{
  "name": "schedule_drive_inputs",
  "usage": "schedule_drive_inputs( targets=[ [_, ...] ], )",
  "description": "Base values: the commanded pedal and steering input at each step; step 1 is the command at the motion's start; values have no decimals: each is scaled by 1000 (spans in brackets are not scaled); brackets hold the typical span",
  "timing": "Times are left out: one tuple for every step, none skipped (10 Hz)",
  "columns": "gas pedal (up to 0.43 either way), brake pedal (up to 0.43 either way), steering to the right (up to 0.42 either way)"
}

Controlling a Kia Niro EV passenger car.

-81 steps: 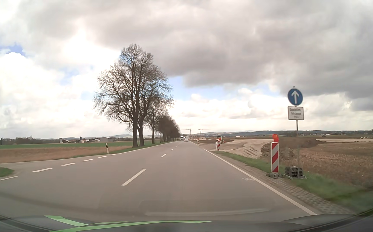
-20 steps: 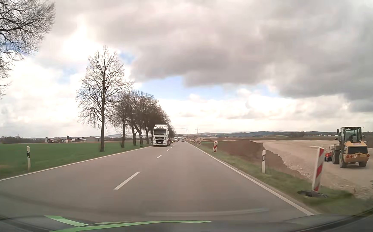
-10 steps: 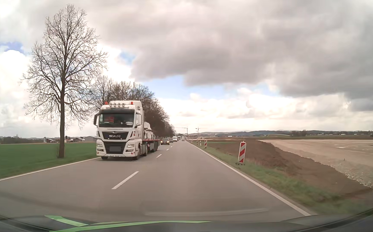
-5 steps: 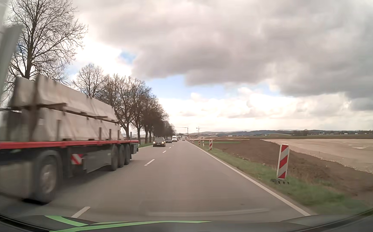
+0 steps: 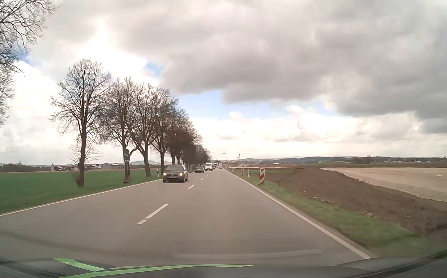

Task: Follow the waypoints while adhering to traffic rules and regulations

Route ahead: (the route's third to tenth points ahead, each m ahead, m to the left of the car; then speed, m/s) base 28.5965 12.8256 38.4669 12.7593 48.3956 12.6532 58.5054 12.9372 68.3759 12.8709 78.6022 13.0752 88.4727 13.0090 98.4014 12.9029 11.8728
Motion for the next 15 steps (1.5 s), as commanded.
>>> schedule_drive_inputs(
  targets=[
    [87, 0, -3],
    [87, 0, -3],
    [87, 0, -2],
    [87, 0, 0],
    [87, 0, 0],
    [87, 0, 0],
    [87, 0, 0],
    [87, 0, 0],
    [87, 0, 0],
    [87, 0, 0],
    [87, 0, 0],
    [87, 0, 0],
    [87, 0, 0],
    [87, 0, 0],
    [87, 0, 0]
  ],
)
